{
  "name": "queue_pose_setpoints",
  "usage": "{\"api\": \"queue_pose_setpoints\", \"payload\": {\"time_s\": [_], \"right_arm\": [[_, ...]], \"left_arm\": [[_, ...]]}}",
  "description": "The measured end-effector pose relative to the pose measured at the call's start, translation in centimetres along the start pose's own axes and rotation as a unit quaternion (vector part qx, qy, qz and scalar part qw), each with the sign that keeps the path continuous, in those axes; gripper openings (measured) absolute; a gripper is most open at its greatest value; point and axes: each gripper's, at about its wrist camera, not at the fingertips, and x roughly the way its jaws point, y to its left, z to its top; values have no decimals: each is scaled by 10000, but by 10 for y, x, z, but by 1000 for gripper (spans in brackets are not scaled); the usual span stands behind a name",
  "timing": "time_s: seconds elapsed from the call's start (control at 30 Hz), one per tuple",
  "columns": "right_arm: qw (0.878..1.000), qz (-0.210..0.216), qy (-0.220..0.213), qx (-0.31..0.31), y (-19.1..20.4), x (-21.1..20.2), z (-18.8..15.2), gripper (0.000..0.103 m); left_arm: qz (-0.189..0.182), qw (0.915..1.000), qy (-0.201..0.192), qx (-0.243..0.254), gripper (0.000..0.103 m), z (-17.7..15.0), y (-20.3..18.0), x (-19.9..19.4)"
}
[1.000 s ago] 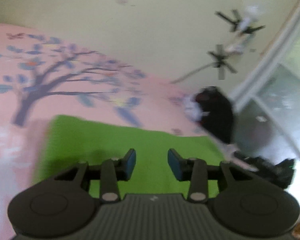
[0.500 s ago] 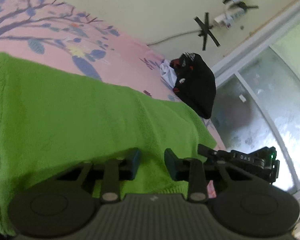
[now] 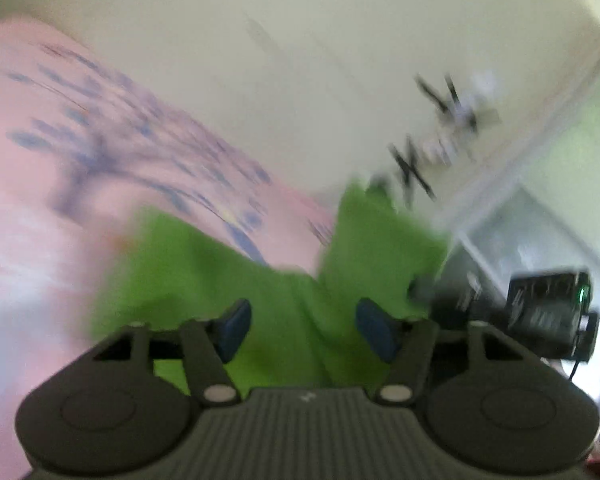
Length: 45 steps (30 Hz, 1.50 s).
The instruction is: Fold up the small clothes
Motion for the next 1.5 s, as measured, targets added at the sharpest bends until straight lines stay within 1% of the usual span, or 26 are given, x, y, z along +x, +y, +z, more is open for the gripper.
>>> {"api": "queue_pose_setpoints", "payload": {"time_s": [0.03,0.1,0.13,0.17,0.23,0.27,0.3,0.33,0.37,0.4,0.43,0.5,0.6,0.63,0.73,0.83,0.9,0.97,1.03,1.1,1.17,1.23,1.27,1.3,1.33,1.5], "right_arm": [[9998,34,171,-94,4,17,-1,28],[9983,27,516,-283,13,50,-6,28],[9971,-2,671,-356,17,66,-10,27],[9959,-4,807,-404,19,82,-13,22],[9933,2,1045,-504,22,110,-21,18],[9925,-56,1078,-576,22,120,-23,19],[9920,-107,1049,-692,22,122,-28,21],[9911,-103,1025,-840,29,123,-29,34],[9903,0,1042,-916,30,121,-31,50],[9894,176,1065,-974,33,115,-30,53],[9885,312,1043,-1054,37,104,-28,54],[9880,406,890,-1196,39,82,-31,54],[9918,442,508,-1085,29,38,-30,54],[9935,371,338,-1017,24,24,-31,54],[9971,-63,-115,-750,2,-13,-36,54],[9979,-443,-386,-289,-26,-33,-46,54],[9969,-643,-441,-115,-40,-37,-51,54],[9951,-894,-404,-88,-49,-30,-58,54],[9935,-1101,-285,-91,-54,-20,-60,55],[9955,-899,-301,84,-62,-16,-64,56],[9960,-790,-329,257,-71,-11,-67,64],[9958,-664,-352,516,-83,-8,-71,71],[9953,-575,-364,691,-90,-8,-74,66],[9948,-535,-443,749,-94,-8,-77,66],[9953,-482,-489,680,-94,-9,-78,66],[9955,-509,-525,598,-91,-10,-80,68]], "left_arm": [[178,9996,-191,-87,72,4,7,-16],[475,9973,-521,-226,79,8,19,-44],[578,9959,-637,-278,81,8,23,-54],[634,9950,-705,-315,81,9,27,-59],[691,9940,-766,-366,84,9,30,-63],[710,9940,-753,-362,84,8,30,-61],[745,9941,-715,-331,85,8,28,-57],[802,9942,-658,-267,86,9,26,-50],[890,9941,-594,-165,86,10,22,-42],[982,9937,-544,-53,87,11,18,-37],[1088,9928,-494,68,87,10,12,-30],[1265,9905,-423,320,89,10,2,-16],[1518,9854,-340,692,94,8,-15,0],[1665,9819,-309,845,95,6,-21,6],[2075,9694,-198,1293,97,-2,-36,23],[2407,9571,-27,1613,97,-11,-46,35],[2604,9490,73,1776,97,-17,-49,43],[2798,9415,145,1871,98,-23,-50,48],[2896,9389,168,1850,101,-25,-49,50],[2976,9373,160,1809,102,-26,-48,50],[3078,9331,137,1852,103,-28,-48,49],[3139,9304,133,1891,103,-29,-49,49],[3152,9298,135,1894,103,-30,-49,49],[3164,9294,138,1895,103,-30,-49,49],[3176,9289,137,1898,103,-29,-48,50],[3258,9256,117,1923,103,-31,-50,51]]}}
